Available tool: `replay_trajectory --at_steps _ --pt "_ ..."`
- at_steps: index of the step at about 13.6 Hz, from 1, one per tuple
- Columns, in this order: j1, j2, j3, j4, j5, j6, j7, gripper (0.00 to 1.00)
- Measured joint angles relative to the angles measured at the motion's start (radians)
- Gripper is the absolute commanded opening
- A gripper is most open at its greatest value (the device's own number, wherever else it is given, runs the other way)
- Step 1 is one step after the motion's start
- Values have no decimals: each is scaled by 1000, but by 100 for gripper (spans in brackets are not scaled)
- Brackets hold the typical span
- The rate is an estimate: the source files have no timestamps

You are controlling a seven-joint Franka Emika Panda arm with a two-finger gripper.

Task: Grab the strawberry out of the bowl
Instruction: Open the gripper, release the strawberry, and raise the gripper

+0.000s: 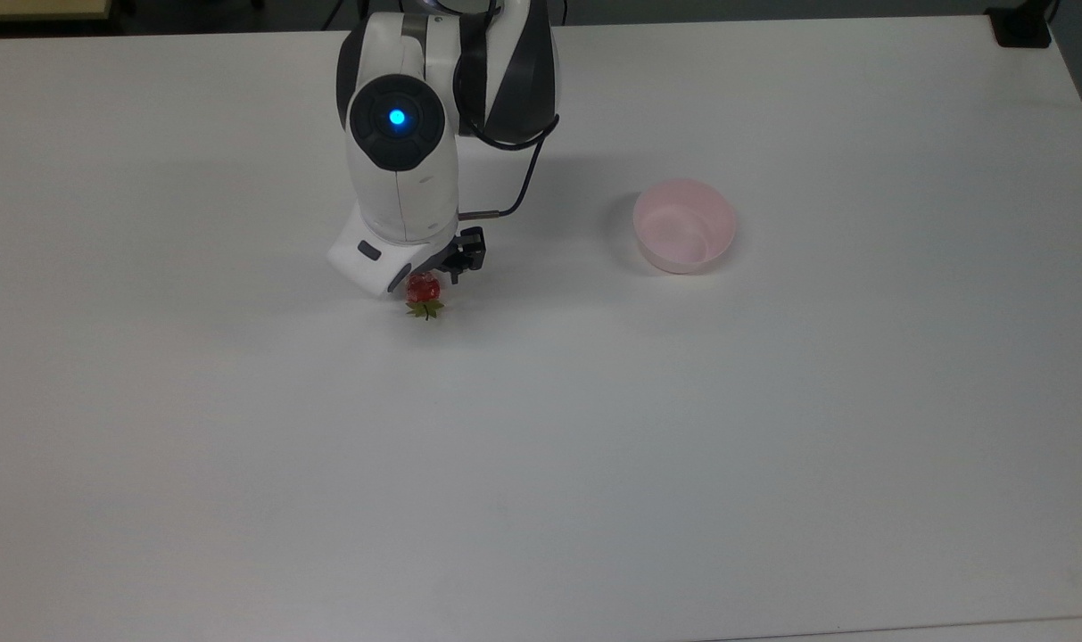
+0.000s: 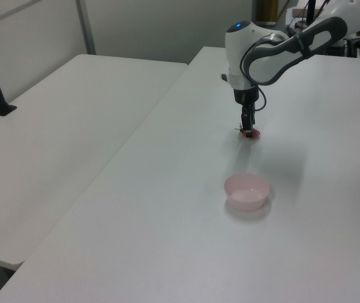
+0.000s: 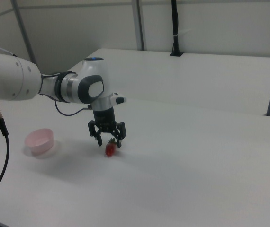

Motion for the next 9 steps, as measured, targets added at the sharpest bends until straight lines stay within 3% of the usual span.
replay_trajectory --at_steps 4,9 --pt "-6 -118 -6 43 0 -32 123 100" --pt "-31 -354 -6 74 -1 -272 154 100"
